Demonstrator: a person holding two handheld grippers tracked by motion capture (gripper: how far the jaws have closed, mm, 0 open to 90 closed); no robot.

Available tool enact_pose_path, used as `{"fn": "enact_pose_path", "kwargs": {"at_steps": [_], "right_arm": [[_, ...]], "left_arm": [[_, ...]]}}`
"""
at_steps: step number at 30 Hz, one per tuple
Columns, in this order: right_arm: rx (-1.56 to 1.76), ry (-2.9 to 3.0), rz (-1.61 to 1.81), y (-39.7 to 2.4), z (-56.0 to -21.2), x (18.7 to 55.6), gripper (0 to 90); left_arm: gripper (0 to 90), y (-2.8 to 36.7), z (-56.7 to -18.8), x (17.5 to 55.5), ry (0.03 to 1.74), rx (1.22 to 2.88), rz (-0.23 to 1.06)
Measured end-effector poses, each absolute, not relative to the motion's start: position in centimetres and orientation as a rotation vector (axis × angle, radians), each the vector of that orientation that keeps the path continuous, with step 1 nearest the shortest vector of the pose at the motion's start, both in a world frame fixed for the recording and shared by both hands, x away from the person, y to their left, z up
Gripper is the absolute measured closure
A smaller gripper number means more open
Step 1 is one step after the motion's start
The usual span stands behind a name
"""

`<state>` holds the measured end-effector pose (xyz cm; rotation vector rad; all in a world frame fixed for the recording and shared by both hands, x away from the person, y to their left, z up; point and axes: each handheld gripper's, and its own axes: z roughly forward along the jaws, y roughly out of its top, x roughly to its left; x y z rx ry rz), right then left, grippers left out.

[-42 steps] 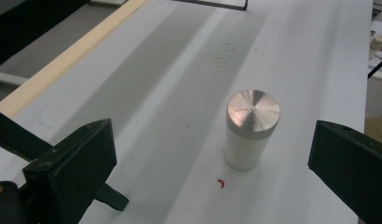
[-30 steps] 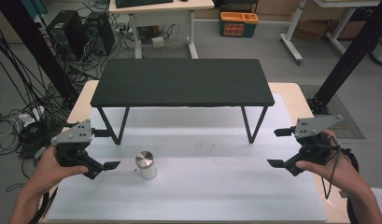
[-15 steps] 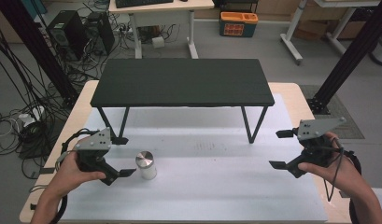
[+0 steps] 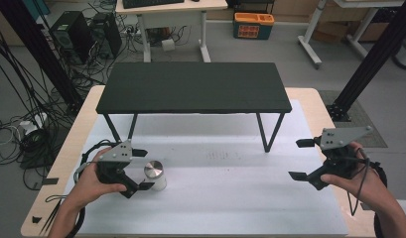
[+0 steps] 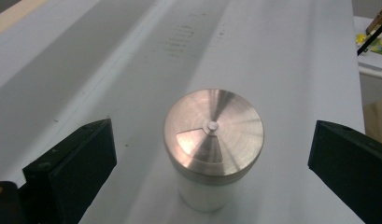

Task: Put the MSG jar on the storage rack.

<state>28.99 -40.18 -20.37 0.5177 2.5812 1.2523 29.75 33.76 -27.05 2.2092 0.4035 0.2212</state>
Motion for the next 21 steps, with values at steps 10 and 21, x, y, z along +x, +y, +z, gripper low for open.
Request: {"fn": "enact_pose_path", "kwargs": {"at_steps": [10, 21], "right_arm": [[0.516, 2.579, 1.259, -40.6, -20.4, 28.8, 2.3], [0.523, 2.577, 1.263, -40.8, -20.6, 28.6, 2.2]], "left_arm": [[1.4, 32.8, -28.0, 30.5, 0.389, 2.219, 0.191], [1.8, 32.2, -29.1, 31.2, 0.392, 2.218, 0.167]]}}
